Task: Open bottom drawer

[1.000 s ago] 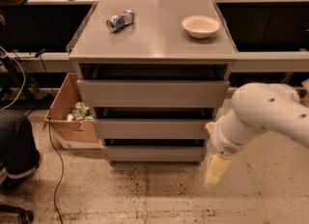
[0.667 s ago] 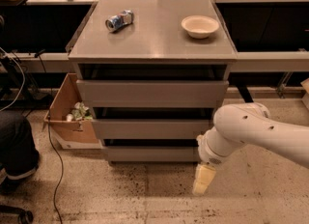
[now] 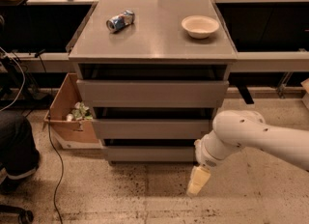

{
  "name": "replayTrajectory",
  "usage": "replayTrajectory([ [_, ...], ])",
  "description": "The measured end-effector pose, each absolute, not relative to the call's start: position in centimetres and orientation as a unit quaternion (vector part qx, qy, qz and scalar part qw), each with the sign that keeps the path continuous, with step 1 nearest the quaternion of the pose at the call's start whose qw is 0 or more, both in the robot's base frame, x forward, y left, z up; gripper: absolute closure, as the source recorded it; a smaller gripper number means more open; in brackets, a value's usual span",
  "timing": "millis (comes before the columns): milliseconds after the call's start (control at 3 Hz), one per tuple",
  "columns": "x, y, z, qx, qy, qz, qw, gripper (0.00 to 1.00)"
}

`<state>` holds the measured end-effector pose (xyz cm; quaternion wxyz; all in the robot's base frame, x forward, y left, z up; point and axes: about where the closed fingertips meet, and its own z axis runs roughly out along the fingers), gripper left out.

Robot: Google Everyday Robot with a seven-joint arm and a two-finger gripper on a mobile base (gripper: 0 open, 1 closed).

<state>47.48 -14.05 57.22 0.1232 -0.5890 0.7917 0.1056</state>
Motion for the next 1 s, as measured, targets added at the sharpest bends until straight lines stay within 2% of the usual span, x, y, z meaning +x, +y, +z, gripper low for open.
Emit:
replayTrajectory([
  [1000,53.1,-9.9,43.7,-0.54,0.799,0.17,0.202,0.0],
])
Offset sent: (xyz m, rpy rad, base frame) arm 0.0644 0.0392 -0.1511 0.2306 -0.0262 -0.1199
